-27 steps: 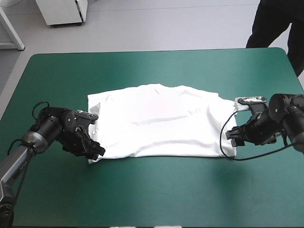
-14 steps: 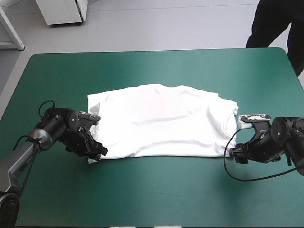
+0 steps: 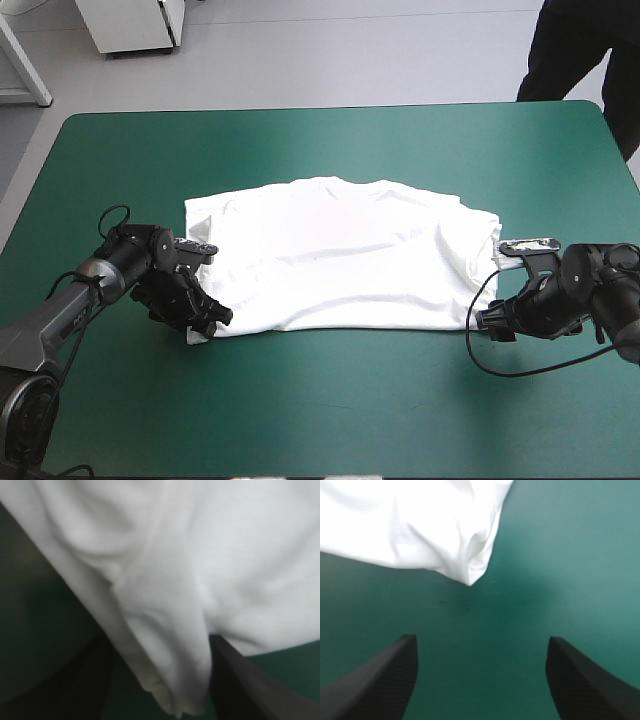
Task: Fold the cloth
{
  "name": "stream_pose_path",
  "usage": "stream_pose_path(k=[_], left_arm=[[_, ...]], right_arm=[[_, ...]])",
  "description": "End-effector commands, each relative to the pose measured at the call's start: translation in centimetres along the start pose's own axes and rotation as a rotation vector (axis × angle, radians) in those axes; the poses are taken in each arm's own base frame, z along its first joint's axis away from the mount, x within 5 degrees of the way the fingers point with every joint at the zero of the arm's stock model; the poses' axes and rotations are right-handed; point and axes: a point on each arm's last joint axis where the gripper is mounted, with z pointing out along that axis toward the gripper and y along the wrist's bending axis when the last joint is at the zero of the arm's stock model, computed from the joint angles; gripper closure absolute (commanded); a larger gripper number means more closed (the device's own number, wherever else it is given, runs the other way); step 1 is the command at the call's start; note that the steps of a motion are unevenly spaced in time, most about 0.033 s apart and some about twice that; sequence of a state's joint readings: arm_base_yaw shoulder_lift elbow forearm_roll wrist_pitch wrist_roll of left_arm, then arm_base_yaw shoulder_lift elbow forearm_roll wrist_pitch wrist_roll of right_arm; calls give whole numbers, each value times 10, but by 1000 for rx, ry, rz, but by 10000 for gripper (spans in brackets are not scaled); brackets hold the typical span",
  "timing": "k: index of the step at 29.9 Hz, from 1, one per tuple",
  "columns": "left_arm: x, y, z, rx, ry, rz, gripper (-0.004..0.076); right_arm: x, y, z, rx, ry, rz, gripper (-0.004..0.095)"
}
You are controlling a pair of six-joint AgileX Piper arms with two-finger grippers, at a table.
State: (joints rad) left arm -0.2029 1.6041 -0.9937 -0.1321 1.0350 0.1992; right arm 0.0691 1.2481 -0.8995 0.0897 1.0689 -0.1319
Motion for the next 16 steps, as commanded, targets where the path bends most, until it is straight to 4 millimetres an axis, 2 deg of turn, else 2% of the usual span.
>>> stream_pose_path(k=[1,5,8,16], left_arm=[[-7,-8,3,86,-38,-29,455],[-8,-10,4,110,-41,-7,591],[-8,-11,4,121,-43,4,649],[-8,-14,4,159,-48,4,668]], right_arm=[[-12,0,6,6,-31,-8,236],[-20,-2,18,2,-19,-6,236],[-27,-3,23,3,-27,-4,236],[-54,1,33,-71,-23,7,236]])
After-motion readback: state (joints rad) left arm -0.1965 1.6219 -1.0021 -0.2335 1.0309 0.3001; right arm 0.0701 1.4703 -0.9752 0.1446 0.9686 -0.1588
